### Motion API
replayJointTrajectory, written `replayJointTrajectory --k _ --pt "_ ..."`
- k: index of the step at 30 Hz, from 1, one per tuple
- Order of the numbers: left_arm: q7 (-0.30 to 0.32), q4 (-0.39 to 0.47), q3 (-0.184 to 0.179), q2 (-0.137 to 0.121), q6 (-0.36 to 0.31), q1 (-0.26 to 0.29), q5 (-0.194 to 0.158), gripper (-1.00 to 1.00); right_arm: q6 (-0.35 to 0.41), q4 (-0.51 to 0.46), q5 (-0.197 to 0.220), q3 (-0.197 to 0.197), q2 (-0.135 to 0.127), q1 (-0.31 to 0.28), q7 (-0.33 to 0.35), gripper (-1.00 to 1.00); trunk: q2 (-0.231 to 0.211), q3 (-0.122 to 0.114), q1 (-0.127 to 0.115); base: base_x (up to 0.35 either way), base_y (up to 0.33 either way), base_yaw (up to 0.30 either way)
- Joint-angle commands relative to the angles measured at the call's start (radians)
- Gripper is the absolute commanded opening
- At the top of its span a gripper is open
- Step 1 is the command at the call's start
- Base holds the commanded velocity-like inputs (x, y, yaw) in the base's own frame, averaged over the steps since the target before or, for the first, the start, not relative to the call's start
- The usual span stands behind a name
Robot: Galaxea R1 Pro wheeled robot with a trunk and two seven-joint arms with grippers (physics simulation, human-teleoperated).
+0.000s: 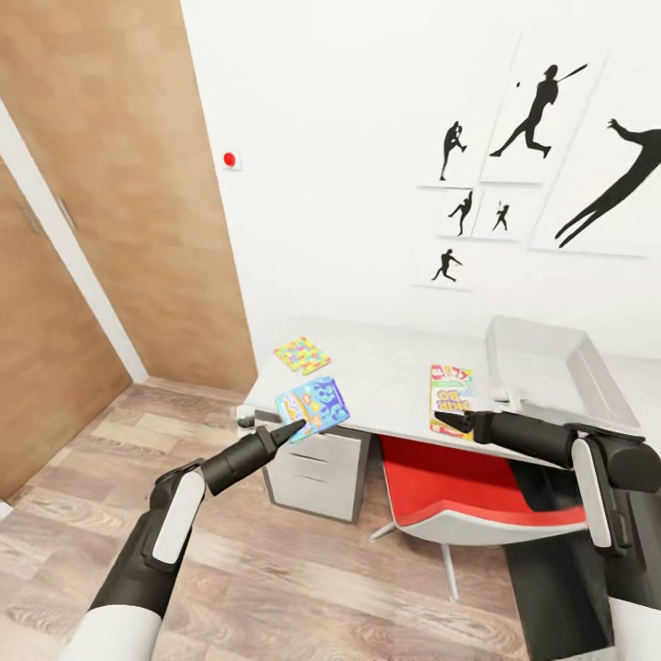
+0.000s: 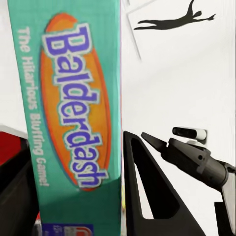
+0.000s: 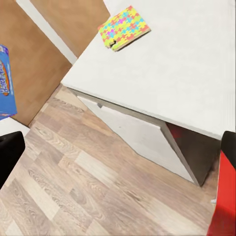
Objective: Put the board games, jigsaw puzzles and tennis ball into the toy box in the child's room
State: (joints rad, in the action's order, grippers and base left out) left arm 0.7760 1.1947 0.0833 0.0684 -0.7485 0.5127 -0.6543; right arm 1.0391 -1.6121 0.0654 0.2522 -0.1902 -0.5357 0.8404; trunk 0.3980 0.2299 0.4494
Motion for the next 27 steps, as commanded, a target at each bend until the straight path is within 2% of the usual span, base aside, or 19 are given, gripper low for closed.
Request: replayJointTrajectory --k 1,4,5,9,15,21,27 --pt "0.004 0.0 -0.015 0.003 -0.007 0.004 -0.003 -1.0 0.008 0.0 0.012 0.0 0.001 -0.001 -0.001 1.0 0.002 0.002 0.001 0.0 0.0 -0.289" --pt "0.005 -0.001 -0.032 0.005 -0.009 0.007 -0.004 -1.0 0.008 0.0 0.018 0.0 0.002 -0.001 -0.001 1.0 0.002 0.002 0.001 0.0 0.0 -0.289" --pt "0.008 -0.003 -0.045 0.007 -0.012 0.011 -0.008 -1.0 0.008 0.0 0.024 -0.001 0.002 -0.001 -0.001 1.0 0.002 0.002 0.001 0.0 0.0 -0.289" --pt "0.012 -0.005 -0.062 0.012 -0.023 0.018 -0.031 -1.0 0.008 0.0 0.039 -0.002 0.001 0.0 -0.001 1.0 0.002 0.002 0.001 0.0 0.0 -0.283" --pt "0.007 -0.009 -0.071 0.016 -0.033 0.022 -0.05 -1.0 0.008 0.001 0.07 -0.001 -0.003 0.001 -0.001 1.0 0.002 0.002 0.001 0.0 0.0 -0.227" --pt "-0.017 -0.003 -0.079 0.018 -0.036 0.023 -0.052 -1.0 0.008 0.001 0.105 -0.001 -0.022 0.002 -0.001 1.0 0.002 0.004 0.001 0.0 0.0 -0.218" --pt "-0.026 -0.001 -0.089 0.019 -0.034 0.023 -0.053 -1.0 0.008 0.001 0.113 -0.001 -0.028 0.003 -0.001 1.0 0.002 0.007 0.001 0.0 0.0 -0.249"
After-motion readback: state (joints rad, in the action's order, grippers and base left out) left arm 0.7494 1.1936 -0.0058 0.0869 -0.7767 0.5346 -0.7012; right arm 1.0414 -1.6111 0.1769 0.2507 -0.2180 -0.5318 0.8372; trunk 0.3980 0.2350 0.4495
